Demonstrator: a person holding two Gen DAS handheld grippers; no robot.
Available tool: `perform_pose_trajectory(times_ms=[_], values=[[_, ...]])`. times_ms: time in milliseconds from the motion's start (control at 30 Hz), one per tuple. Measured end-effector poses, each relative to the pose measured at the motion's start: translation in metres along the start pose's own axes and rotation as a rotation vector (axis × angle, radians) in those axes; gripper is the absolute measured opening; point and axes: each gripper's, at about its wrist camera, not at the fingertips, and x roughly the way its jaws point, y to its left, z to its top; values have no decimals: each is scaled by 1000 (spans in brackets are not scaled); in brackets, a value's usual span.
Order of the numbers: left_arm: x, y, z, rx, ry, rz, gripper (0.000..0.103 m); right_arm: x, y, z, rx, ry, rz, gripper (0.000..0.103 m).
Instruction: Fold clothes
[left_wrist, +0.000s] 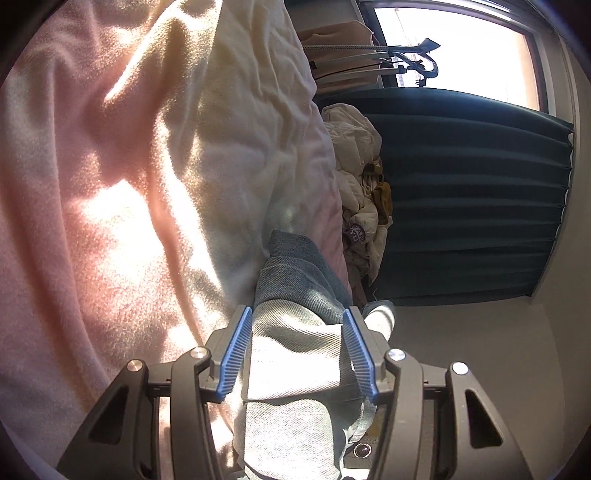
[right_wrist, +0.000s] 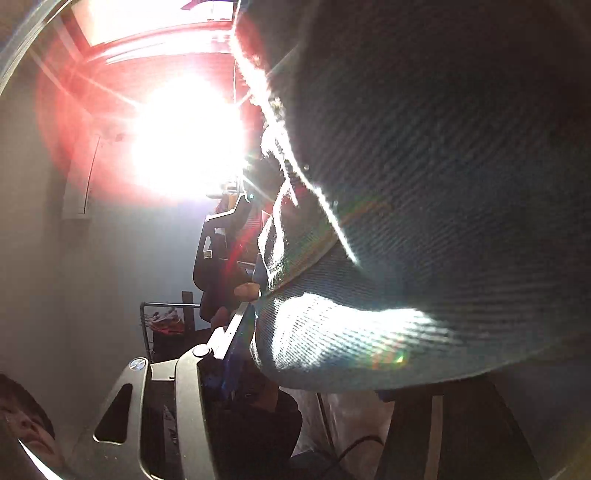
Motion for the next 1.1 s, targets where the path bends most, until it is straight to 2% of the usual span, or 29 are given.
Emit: perform_pose_trajectory(times_ms=[33, 67, 100, 167, 267, 367, 500, 600, 667, 767, 833, 933, 1033, 1100], values=[[-2, -3, 0, 13, -7, -3, 52, -5, 1, 0, -12, -18, -22, 28], [-5, -5, -1, 27, -14, -6, 52, -9, 3, -2, -29, -33, -58, 7], [-7, -9, -2, 46, -20, -6, 52, -14, 4, -4, -43, -47, -91, 2], [-10, -21, -4, 113, -18, 16, 52, -24, 6, -14, -71, -72, -147, 1], [-20, -44, -16, 268, -40, 95, 52, -38, 14, -25, -150, -95, -197, 1], [-29, -65, -32, 418, -42, 171, 52, -52, 22, -26, -177, -133, -139, 1], [-34, -82, -56, 635, -28, 260, 52, -64, 27, -26, -206, -160, -129, 1], [-33, -84, -68, 749, -20, 325, 52, -74, 31, -26, -228, -180, -121, 1], [-27, -84, -73, 769, 13, 315, 52, -80, 34, -26, -243, -194, -116, 1], [-19, -88, -84, 817, 43, 304, 52, -92, 43, -8, -252, -194, -114, 1], [-13, -88, -85, 838, 4, 385, 52, -94, 42, -7, -257, -189, -119, 1], [-13, -78, -70, 760, -99, 461, 52, -100, 44, -12, -273, -187, -133, 1], [-11, -64, -53, 636, -120, 421, 52, -97, 41, -34, -305, -182, -165, 1], [-6, -67, -53, 649, -145, 422, 52, -90, 47, -41, -327, -180, -183, 1]])
